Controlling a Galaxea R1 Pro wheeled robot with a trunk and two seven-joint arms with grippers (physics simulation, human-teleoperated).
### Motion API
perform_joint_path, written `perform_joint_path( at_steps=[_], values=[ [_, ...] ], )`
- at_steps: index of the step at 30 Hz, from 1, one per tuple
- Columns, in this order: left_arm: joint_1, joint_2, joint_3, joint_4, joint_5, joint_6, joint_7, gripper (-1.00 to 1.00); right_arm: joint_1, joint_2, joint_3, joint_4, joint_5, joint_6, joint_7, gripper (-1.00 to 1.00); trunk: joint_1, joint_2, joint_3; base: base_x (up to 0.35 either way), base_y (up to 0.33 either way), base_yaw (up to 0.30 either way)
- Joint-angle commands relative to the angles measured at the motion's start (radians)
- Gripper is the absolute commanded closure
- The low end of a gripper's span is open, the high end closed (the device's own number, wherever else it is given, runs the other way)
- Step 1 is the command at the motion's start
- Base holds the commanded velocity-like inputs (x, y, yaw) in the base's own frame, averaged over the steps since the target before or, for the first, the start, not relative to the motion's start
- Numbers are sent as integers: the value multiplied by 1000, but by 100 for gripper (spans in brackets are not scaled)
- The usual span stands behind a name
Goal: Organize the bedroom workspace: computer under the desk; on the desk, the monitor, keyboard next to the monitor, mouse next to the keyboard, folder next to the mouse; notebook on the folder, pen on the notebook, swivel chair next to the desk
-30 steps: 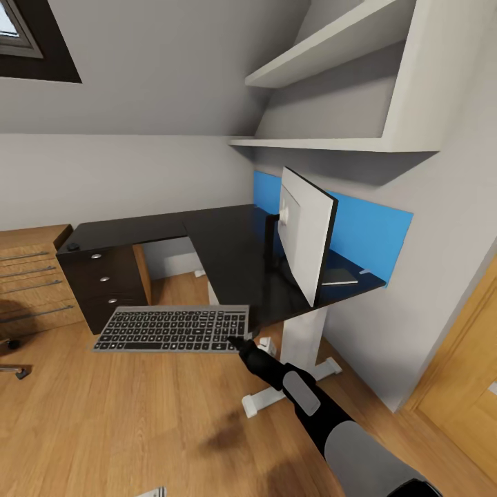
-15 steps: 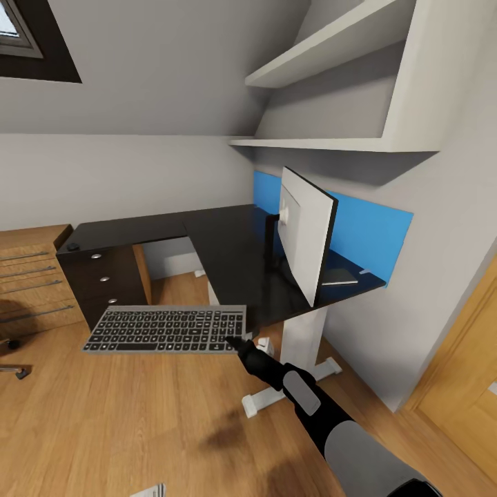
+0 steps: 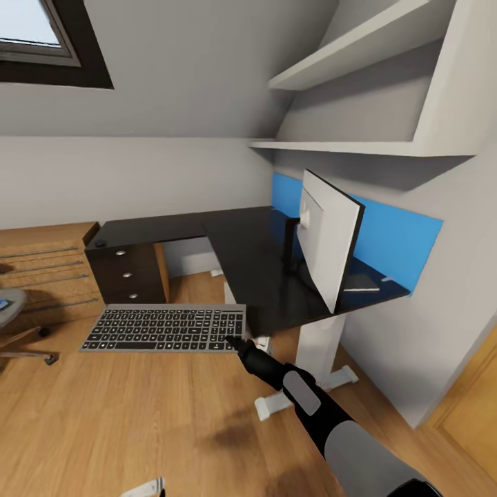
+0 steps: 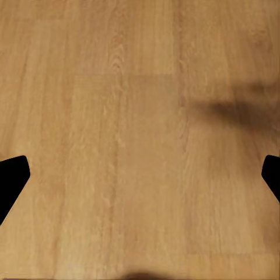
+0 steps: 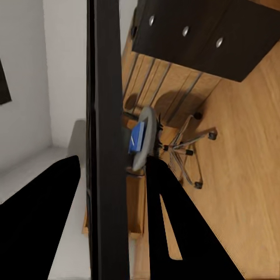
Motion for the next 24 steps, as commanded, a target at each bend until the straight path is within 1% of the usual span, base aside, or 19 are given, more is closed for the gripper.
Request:
perform_joint_path(
  at_steps=[1, 5, 11, 16, 24],
  values=[
    [-1, 0, -4, 1, 11, -6, 4, -100, -1, 0, 0, 0, -8, 5, 1, 100, -4, 7, 3, 0, 0, 258],
    [-1, 1, -41, 1, 12, -9, 8, -100, -1, 0, 1, 0, -8, 5, 1, 100, -19, 35, 17, 0, 0, 258],
    [-1, 1, -52, 3, 12, -10, 9, -100, -1, 0, 1, 1, -8, 5, 1, 100, -42, 77, 39, 0, 0, 256],
    [-1, 0, -54, 3, 12, -10, 9, -100, -1, 0, 0, 1, -8, 7, 2, 100, -62, 112, 55, 0, 0, 53],
    [-1, 0, -54, 3, 12, -10, 9, -100, 3, 0, -2, 4, -8, 6, 3, 100, -92, 168, 80, 0, 0, 4]
  ],
)
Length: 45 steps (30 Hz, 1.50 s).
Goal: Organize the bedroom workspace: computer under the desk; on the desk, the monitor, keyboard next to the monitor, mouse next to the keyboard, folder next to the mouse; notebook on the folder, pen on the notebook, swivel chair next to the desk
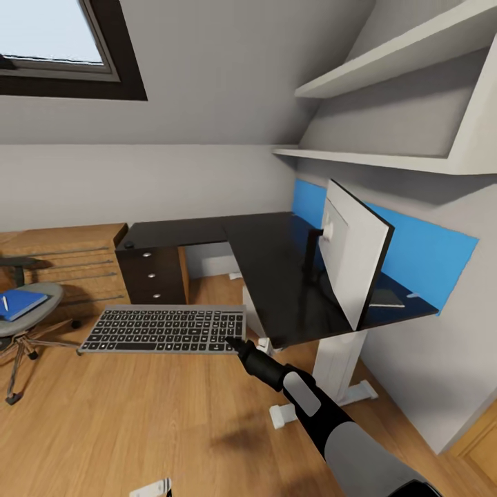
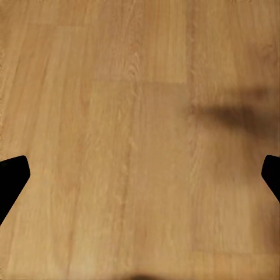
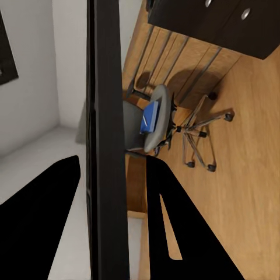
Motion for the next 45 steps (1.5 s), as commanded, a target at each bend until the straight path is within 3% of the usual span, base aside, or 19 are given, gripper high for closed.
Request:
perform_joint_path(
  at_steps=[1, 2, 7, 13, 28, 36, 45],
  values=[
    [-1, 1, -4, 0, 11, -5, 6, -100, 0, 0, 0, 0, -8, 5, 1, 100, -4, 7, 2, 0, 0, 0],
    [-1, 1, -4, 0, 11, -5, 6, -100, 2, 0, 0, 0, -35, 3, 1, 100, -8, 14, 5, 0, 0, 0],
    [0, 1, -4, 0, 10, -5, 6, -100, 4, 0, 1, 1, -87, 3, 0, 100, -27, 49, 21, 0, 0, 24],
    [-1, 2, -4, 0, 11, -5, 5, -100, 4, 0, 2, 2, -87, 0, -1, 100, -50, 91, 42, 0, 0, 211],
    [-1, 2, -4, 0, 9, -8, 2, -100, 4, 0, 2, 2, -87, -4, -3, 100, -50, 91, 50, 3, 2, 259],
    [-1, 2, -4, 0, 9, -8, 2, -100, 4, 0, 2, 2, -86, -5, -3, 100, -50, 91, 54, 183, 155, 261],
    [-1, 2, -4, 0, 11, -7, 2, -100, 4, 0, 0, 0, -86, 1, -1, 100, -50, 91, 55, 106, 77, 77]
  ],
)
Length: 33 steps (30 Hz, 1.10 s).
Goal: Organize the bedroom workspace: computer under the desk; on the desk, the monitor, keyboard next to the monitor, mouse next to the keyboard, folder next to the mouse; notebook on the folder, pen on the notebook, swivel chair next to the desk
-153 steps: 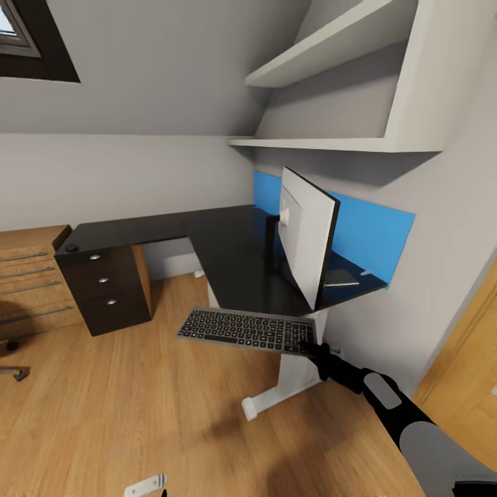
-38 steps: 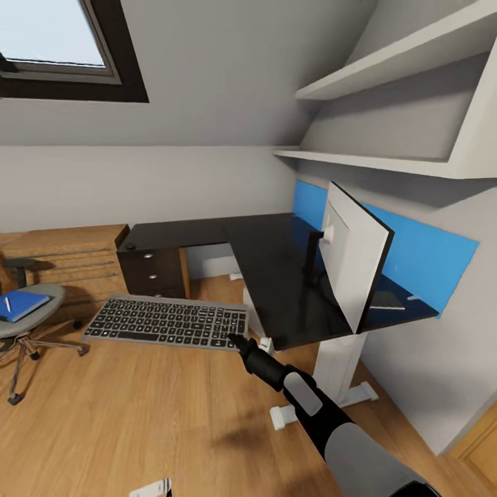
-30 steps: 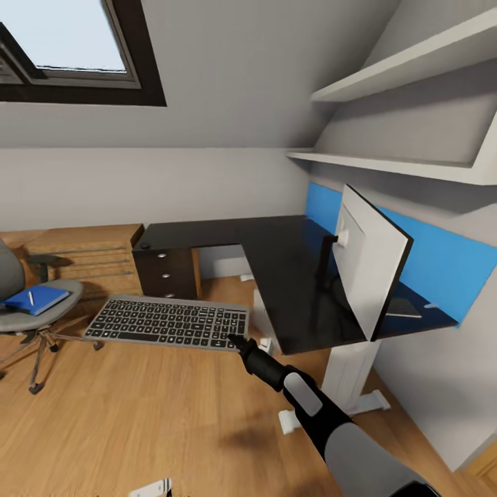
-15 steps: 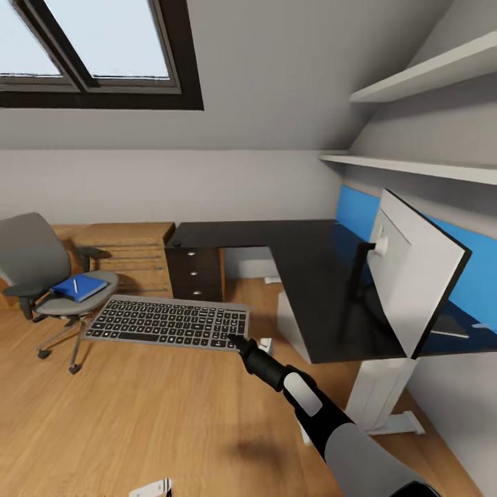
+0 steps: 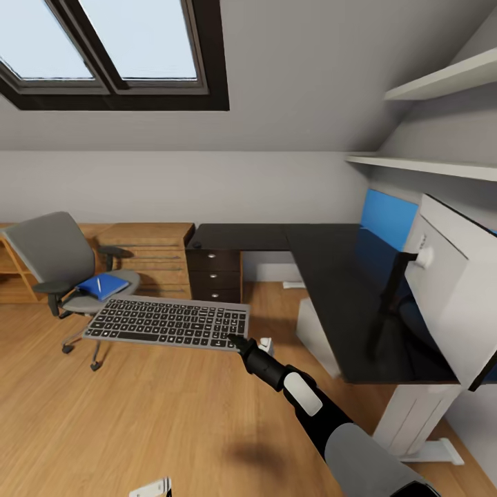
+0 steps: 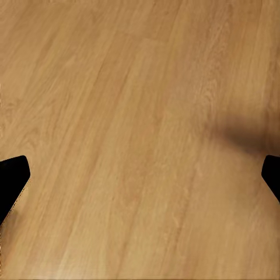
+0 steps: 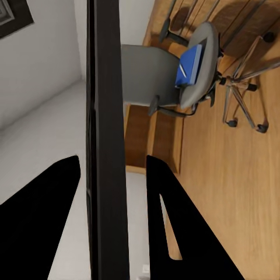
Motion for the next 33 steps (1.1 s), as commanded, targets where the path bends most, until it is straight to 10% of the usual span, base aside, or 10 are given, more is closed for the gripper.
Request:
perform_joint_path(
  at_steps=[1, 33],
  values=[
    [-1, 1, -5, 0, 11, -5, 6, -100, -1, 0, 1, 1, -9, 5, 1, 100, 0, -1, -1, 225, 169, 8],
    [-1, 1, -6, 43, 10, -5, 6, -100, -1, 0, -5, -8, -8, 7, 1, 100, 0, -1, -1, 166, 100, 0]
  ],
)
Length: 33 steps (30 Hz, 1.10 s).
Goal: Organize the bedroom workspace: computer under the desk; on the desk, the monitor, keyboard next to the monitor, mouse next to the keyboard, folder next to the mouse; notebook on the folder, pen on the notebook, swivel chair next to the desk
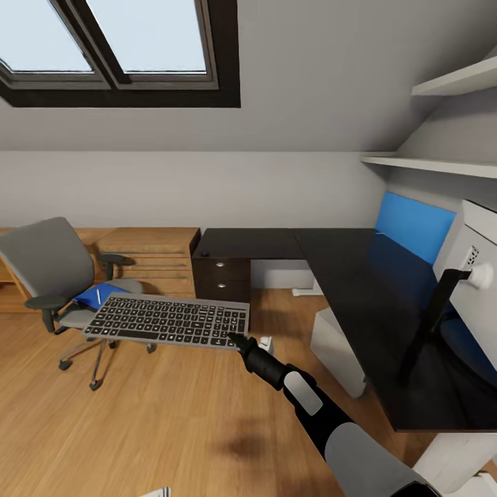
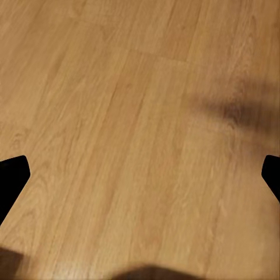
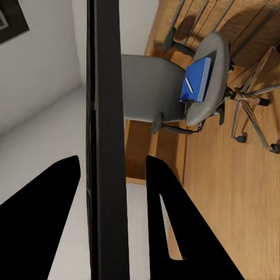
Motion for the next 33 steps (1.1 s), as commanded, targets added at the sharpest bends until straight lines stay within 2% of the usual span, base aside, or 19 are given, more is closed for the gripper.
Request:
perform_joint_path(
  at_steps=[1, 4, 6, 8, 11, 12, 14, 16, 19, 20, 22, 24, 25, 29, 33],
  values=[
    [-1, 1, -5, 0, 10, -5, 6, -100, -1, 0, 1, 0, -8, 4, 0, 100, 0, -1, -1, 2, 0, 0],
    [-1, 1, -5, 1, 10, -5, 6, -100, -2, 0, 4, -3, -6, -4, -12, 100, 0, -1, -1, 0, 0, 0],
    [-1, 1, -5, 1, 10, -5, 7, -100, -4, 0, 5, -8, -6, -23, -44, 100, 0, -1, -1, 0, 0, 0],
    [-1, 1, -5, 1, 10, -5, 7, -100, -7, 0, 5, -26, -8, -67, -104, 100, 0, -1, -1, 0, 0, 0],
    [-1, 1, -5, 1, 10, -5, 7, -100, -9, 0, 7, -121, -42, -244, -263, 100, 0, -1, -1, 0, 0, 0],
    [-1, 1, -5, 1, 10, -5, 7, -100, -9, 0, 8, -138, -51, -280, -288, 100, 0, -1, -1, 0, 0, 0],
    [-1, 1, -5, 1, 10, -5, 7, -100, -10, 0, 14, -180, -84, -416, -366, 100, 0, -1, -1, 0, 0, 0],
    [-1, 1, -5, 1, 10, -5, 6, -100, -10, 0, 20, -191, -108, -509, -404, 100, 0, -1, -1, 0, 0, 0],
    [-1, 1, -5, 2, 10, -5, 6, -100, -9, 0, 22, -189, -136, -555, -419, 100, 0, -1, -1, 0, 0, 0],
    [-1, 1, -5, 2, 10, -5, 6, -100, -8, 0, 22, -187, -157, -567, -423, 100, 0, -1, -1, 0, 0, 0],
    [-1, 0, -5, 2, 10, -5, 6, -100, -5, 0, 21, -184, -231, -582, -424, 100, 0, -1, -1, 0, 0, 0],
    [-1, -1, -5, 3, 11, -5, 6, -100, -3, 0, 22, -187, -267, -585, -409, 100, 0, -1, -1, 0, 0, 0],
    [-1, -1, -6, 4, 11, -5, 6, -100, -3, 0, 23, -189, -279, -583, -369, 100, 0, -1, -1, 0, 0, 0],
    [-1, 0, -6, 11, 10, -9, 6, -100, -2, 0, 36, -189, -286, -577, -241, 100, 0, -1, -1, 0, 0, 0],
    [-1, 1, -7, 10, 10, -10, 5, -100, -1, 0, 38, -188, -288, -577, -237, 100, 0, -1, -1, 43, 8, 0]
  ],
)
